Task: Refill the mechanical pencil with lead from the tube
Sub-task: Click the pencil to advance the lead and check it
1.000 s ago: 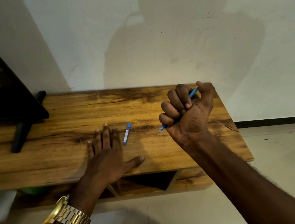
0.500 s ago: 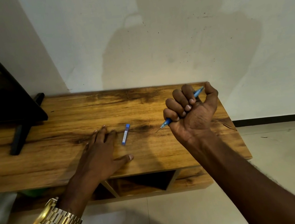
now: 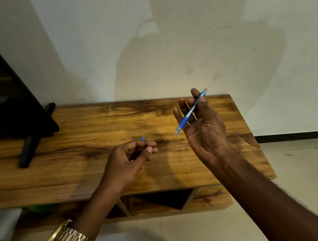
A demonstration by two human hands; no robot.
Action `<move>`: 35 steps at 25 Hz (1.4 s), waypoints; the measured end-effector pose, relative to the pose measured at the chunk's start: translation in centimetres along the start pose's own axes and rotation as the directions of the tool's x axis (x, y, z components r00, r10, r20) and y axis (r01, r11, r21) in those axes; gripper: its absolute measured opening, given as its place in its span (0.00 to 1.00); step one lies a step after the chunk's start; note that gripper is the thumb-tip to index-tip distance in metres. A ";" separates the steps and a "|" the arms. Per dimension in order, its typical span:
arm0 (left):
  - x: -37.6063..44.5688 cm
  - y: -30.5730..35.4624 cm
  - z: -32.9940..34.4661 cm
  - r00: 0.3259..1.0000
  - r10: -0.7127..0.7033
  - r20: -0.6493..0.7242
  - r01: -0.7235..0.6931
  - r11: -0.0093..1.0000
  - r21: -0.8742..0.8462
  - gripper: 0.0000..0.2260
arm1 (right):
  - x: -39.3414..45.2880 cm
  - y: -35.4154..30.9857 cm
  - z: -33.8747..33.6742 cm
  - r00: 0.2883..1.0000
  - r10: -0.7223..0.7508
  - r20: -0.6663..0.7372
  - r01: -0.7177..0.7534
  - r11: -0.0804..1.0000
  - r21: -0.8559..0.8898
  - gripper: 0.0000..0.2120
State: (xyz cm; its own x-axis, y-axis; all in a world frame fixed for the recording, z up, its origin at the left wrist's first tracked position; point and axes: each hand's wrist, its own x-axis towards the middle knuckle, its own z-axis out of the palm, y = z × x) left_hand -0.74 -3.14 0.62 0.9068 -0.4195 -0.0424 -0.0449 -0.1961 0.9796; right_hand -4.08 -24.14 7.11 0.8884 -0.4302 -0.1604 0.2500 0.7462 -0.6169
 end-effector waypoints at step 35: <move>0.0 1.4 0.7 0.993 0.084 0.079 -0.037 0.883 -0.468 0.20 | -0.5 0.4 -0.7 0.980 -0.172 0.105 0.189 0.965 -0.182 0.19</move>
State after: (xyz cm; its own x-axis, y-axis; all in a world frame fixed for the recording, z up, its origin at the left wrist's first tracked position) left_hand -1.06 -4.06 1.85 0.8637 -0.5035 0.0242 0.1230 0.2572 0.9585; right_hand -4.68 -23.93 6.41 0.8676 -0.4964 0.0294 0.3386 0.5465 -0.7659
